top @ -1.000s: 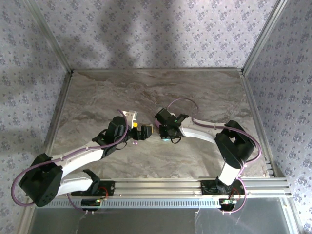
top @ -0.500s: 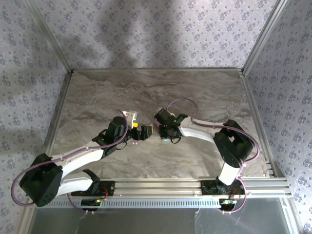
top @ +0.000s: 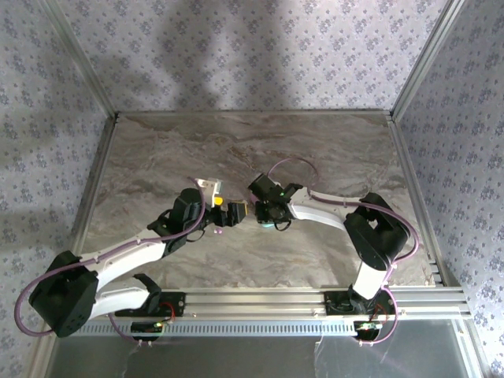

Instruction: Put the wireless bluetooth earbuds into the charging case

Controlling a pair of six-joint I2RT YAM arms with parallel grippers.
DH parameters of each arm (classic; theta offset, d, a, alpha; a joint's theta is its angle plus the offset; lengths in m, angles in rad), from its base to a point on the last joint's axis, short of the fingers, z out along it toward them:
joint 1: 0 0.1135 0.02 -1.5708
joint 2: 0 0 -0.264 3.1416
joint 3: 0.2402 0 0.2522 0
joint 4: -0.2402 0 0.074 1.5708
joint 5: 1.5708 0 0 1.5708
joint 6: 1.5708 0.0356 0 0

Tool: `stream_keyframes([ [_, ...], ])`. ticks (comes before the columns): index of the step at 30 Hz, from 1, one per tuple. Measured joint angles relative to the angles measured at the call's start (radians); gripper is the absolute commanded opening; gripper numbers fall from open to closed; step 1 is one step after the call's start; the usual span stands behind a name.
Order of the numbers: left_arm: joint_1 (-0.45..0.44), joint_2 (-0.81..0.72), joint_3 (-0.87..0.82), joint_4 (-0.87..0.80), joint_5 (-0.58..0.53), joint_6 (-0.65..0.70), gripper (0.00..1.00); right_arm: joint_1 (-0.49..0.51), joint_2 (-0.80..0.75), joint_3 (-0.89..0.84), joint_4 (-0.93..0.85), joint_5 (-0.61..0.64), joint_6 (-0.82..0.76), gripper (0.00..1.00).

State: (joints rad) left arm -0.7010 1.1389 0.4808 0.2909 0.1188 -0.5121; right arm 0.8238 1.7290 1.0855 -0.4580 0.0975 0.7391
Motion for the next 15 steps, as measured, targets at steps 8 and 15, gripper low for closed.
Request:
stream_keyframes([
  [8,-0.002,0.0,0.0,0.0,0.0,0.0,1.0,0.008,-0.016,-0.005,0.001,-0.007,0.0,0.33],
  [15,-0.037,-0.064,0.0,-0.003,-0.01,0.017,1.0,0.009,-0.167,-0.063,0.001,-0.006,-0.003,0.43],
])
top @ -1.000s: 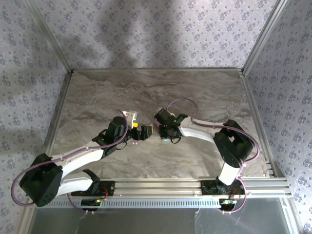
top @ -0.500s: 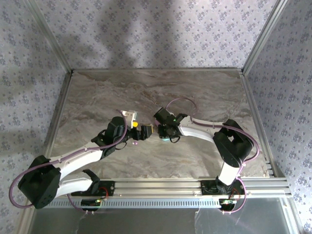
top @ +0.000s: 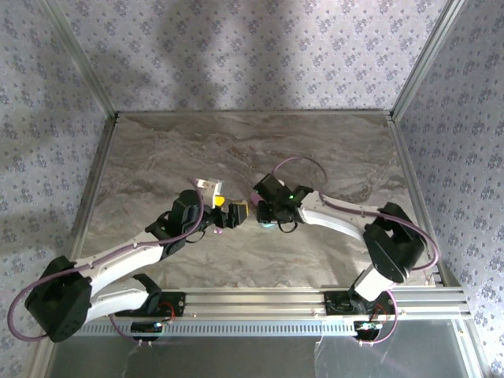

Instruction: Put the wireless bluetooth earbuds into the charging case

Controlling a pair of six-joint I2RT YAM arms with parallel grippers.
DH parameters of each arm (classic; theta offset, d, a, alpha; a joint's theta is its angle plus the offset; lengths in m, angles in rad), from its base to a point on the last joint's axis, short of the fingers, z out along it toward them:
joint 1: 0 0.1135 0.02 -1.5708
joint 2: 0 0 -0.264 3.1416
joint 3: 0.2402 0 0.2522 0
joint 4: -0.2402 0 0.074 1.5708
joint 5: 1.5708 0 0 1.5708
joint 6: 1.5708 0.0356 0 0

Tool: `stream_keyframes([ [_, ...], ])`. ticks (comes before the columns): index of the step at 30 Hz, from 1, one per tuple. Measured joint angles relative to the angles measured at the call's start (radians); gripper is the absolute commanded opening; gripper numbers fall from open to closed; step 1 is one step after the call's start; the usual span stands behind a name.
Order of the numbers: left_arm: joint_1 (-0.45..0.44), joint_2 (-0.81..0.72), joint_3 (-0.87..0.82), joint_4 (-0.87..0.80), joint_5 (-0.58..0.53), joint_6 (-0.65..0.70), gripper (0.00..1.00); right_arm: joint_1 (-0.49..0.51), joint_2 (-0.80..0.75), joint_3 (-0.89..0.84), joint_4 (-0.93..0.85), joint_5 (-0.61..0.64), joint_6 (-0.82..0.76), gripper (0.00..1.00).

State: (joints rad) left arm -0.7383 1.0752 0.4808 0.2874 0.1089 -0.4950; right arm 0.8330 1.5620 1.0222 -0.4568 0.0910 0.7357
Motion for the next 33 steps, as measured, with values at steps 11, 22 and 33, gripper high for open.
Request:
stream_keyframes([
  [11,-0.018,-0.017,-0.032,0.018,-0.047,0.039,1.0,-0.127,-0.31,-0.163,0.031,-0.064,-0.016,0.64],
  [22,-0.021,0.208,0.022,0.032,0.014,0.027,1.0,-0.351,-0.516,-0.377,0.106,-0.25,-0.022,0.71],
  [33,-0.021,0.353,0.158,0.023,0.18,0.006,0.95,-0.403,-0.463,-0.488,0.239,-0.409,-0.015,0.59],
])
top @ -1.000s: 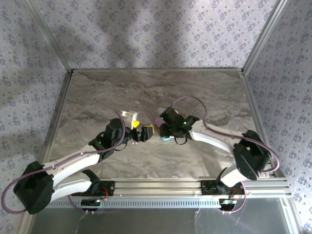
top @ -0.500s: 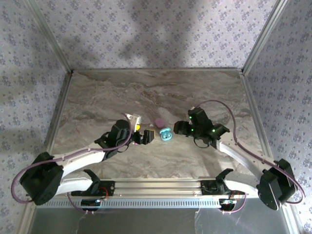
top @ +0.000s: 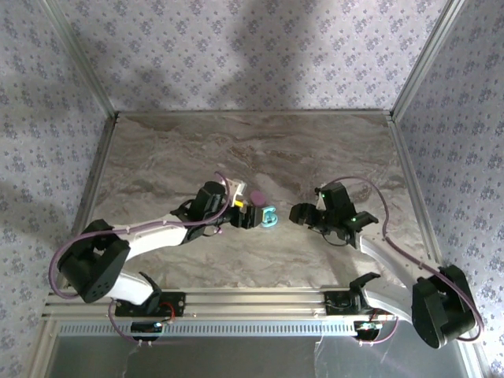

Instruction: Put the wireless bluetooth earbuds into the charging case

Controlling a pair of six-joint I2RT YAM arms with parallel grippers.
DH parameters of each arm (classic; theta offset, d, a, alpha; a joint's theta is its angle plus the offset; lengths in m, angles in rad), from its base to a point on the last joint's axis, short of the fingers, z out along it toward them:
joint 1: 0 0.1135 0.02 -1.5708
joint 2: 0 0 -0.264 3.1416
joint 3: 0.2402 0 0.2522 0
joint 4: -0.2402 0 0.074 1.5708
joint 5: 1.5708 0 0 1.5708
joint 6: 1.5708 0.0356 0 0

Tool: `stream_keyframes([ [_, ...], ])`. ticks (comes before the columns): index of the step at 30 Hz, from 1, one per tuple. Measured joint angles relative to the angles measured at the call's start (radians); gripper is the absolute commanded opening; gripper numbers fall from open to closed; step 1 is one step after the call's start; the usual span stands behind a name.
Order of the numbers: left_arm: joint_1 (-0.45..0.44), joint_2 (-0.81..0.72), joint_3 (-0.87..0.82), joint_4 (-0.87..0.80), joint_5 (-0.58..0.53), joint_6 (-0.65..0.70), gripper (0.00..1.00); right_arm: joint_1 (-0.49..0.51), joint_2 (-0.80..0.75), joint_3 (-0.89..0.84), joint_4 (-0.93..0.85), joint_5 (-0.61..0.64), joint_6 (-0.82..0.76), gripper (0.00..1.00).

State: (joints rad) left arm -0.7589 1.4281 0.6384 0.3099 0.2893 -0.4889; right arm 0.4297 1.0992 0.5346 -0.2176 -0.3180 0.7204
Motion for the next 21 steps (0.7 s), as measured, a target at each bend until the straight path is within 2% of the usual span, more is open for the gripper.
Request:
stream_keyframes([
  [3,0.01,0.032,0.032,-0.002,0.048,-0.009,0.85,0.0,0.062,-0.022,0.056,-0.04,0.01,0.49],
  [5,0.021,0.055,0.049,-0.003,0.079,-0.016,0.75,0.006,0.097,-0.031,0.089,-0.056,0.019,0.42],
  [7,0.034,0.08,0.068,-0.014,0.106,-0.025,0.64,0.015,0.133,-0.039,0.129,-0.072,0.024,0.32],
  [12,0.06,0.116,0.136,-0.08,0.133,-0.021,0.47,0.055,0.222,-0.042,0.227,-0.094,0.045,0.13],
  [16,0.079,0.124,0.21,-0.172,0.135,0.0,0.31,0.106,0.272,-0.044,0.291,-0.096,0.063,0.06],
  [18,0.085,0.137,0.253,-0.215,0.135,0.011,0.26,0.138,0.278,-0.046,0.311,-0.085,0.073,0.03],
  [21,0.091,0.166,0.309,-0.275,0.134,0.023,0.24,0.177,0.278,-0.055,0.34,-0.063,0.088,0.0],
])
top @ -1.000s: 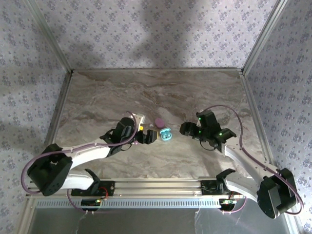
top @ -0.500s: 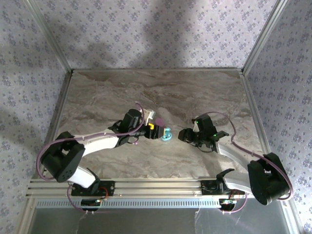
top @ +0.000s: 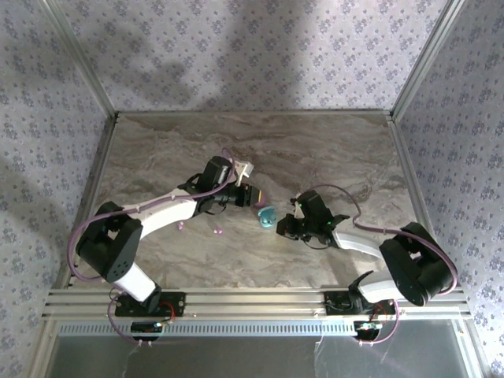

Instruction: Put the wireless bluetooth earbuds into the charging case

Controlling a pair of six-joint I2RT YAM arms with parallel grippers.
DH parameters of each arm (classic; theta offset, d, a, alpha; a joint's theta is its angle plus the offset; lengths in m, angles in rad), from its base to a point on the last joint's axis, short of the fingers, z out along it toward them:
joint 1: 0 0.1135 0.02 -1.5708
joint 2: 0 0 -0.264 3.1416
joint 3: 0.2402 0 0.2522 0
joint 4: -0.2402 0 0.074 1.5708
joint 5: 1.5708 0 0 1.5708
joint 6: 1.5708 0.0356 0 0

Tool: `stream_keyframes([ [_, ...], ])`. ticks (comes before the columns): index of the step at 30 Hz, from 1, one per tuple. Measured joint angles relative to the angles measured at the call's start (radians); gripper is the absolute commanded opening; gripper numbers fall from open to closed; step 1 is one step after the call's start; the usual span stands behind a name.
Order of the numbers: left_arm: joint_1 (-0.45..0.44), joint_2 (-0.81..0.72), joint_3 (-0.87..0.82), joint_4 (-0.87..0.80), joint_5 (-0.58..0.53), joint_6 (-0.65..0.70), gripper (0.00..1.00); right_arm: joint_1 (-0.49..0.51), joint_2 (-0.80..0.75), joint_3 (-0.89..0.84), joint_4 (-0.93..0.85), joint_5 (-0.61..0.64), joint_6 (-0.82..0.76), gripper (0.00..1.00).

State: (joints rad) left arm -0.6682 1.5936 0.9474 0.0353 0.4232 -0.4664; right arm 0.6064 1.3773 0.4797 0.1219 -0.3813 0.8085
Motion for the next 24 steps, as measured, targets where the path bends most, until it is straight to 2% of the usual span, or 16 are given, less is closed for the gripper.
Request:
stream_keyframes([
  [12,0.001,0.129,0.104,-0.143,0.011,0.014,0.22,0.01,0.017,-0.024,0.043,0.064,0.034,0.0],
  [24,0.001,0.2,0.15,-0.183,0.035,0.04,0.21,-0.012,0.04,-0.024,0.066,0.082,0.041,0.0],
])
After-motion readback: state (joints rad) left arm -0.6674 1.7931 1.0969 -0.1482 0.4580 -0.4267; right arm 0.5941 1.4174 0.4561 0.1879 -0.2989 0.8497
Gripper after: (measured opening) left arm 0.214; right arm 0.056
